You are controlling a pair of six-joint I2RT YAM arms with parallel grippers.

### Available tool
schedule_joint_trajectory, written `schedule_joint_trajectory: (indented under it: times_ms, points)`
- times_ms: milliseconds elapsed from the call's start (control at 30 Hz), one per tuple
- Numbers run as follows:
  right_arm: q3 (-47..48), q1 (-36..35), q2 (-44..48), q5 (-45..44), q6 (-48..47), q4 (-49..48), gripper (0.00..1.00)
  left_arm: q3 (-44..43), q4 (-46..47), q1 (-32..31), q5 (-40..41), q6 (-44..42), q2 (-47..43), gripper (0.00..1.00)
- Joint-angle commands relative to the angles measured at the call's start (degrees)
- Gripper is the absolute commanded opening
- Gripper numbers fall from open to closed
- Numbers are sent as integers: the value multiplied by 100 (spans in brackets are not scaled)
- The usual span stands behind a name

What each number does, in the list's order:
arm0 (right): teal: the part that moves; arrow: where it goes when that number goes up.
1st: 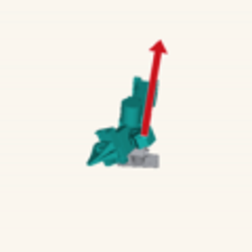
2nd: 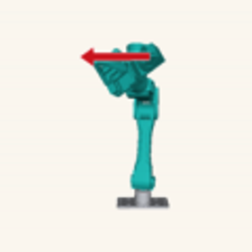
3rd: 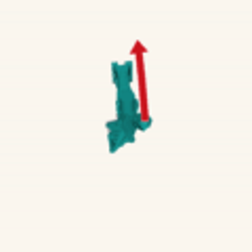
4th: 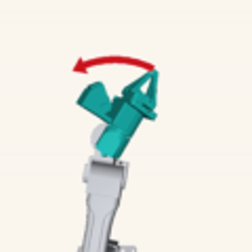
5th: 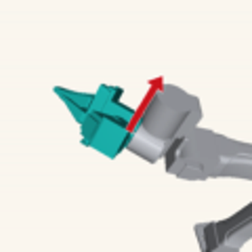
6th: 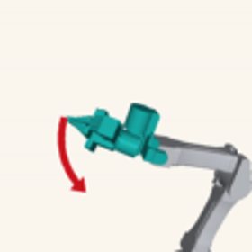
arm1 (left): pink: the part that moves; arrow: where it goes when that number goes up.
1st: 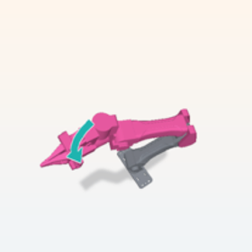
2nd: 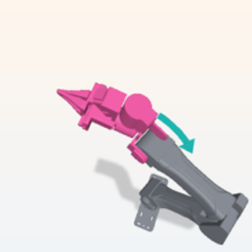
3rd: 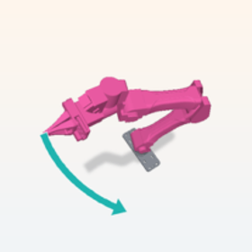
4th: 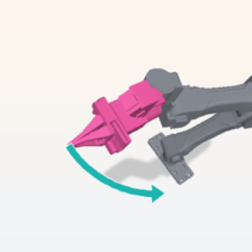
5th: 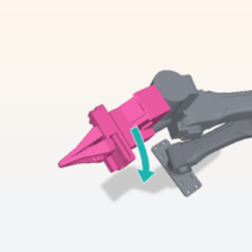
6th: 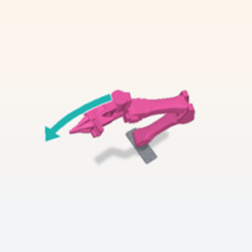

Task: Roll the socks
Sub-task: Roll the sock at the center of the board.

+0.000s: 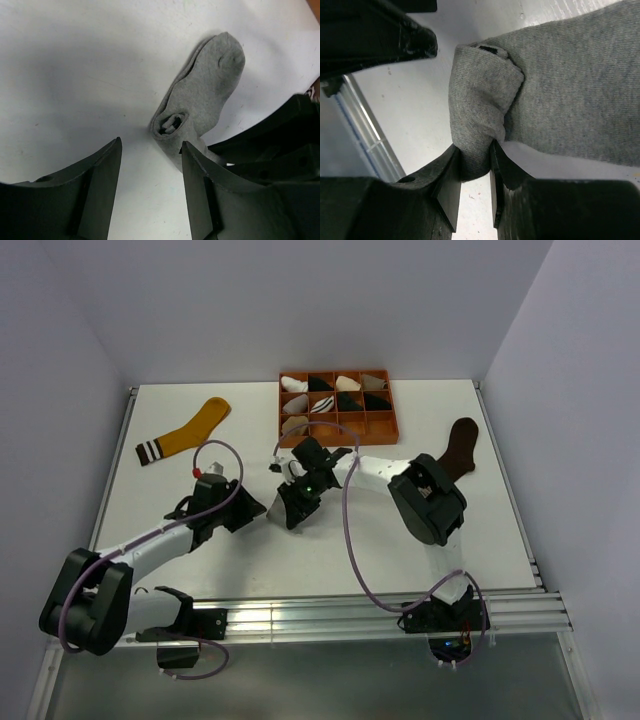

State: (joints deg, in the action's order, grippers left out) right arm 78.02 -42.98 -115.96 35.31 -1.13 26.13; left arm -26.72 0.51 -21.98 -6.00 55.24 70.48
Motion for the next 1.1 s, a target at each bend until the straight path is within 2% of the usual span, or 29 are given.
schedule_joint_trajectory:
  times_ms: [0, 333, 667, 1067]
  points:
    - [117, 149, -400, 336, -81, 445, 0, 71, 458, -122, -173, 83, 123, 57]
    - [863, 396, -919, 723, -344, 1148, 0, -96, 854, -456, 19, 338, 510, 60]
    - [1286, 431, -1324, 934, -538, 1448, 0, 70, 1258, -501, 73, 680, 897, 60]
    - [1409, 440, -1420, 890, -511, 1465, 0, 501, 1750, -500, 187, 900, 467, 73]
